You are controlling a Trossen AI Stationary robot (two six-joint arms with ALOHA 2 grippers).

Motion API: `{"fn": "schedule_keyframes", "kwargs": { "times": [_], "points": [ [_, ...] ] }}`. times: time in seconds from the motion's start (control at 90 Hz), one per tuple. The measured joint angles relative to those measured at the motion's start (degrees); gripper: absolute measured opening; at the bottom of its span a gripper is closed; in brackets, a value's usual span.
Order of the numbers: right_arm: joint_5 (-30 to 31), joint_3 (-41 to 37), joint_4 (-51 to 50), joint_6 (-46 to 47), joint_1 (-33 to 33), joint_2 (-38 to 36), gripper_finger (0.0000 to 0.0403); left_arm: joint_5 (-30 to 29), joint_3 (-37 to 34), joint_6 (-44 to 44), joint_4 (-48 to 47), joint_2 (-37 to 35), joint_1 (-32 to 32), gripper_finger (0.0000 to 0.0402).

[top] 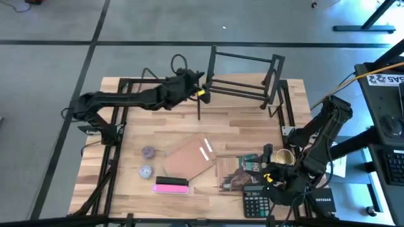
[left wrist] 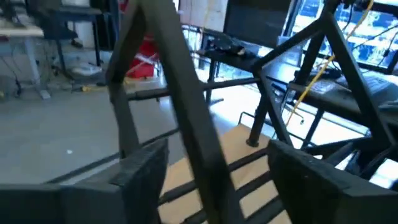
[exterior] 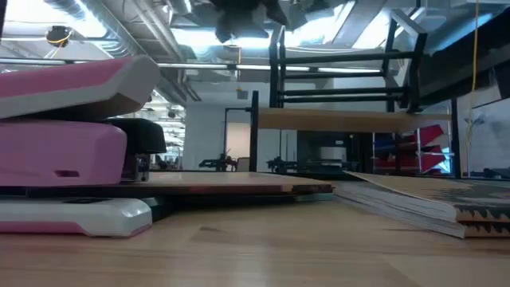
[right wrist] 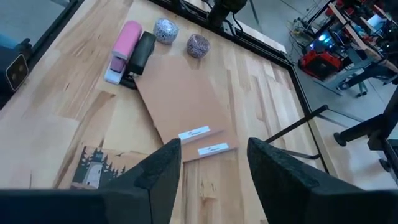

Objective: Stock shelves
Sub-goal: Remove the book holder from the shelf

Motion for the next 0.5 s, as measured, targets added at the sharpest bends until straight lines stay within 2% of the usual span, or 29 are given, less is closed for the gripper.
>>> {"fn": "schedule_keyframes", "kwargs": {
  "times": [0.111, 0.367, 0.5],
  "points": [
    [-0.06, 0.00, -0.02, 0.02, 0.00, 0.00, 0.0170, -2.86, 0.05, 1.69, 3.01, 2.62, 0.09, 0.0275],
    [-0.46, 0.00, -0.06, 0.08, 0.02, 0.00, 0.0170, -3.24, 0.05, 2.98, 6.78, 4.60, 0.09, 0.0276],
    [-0.45, 0.00, -0.06, 0.17, 0.02, 0.00, 0.0170, -4.01, 0.05, 2.91, 7.62, 4.61, 0.32, 0.0251]
  ]
}}
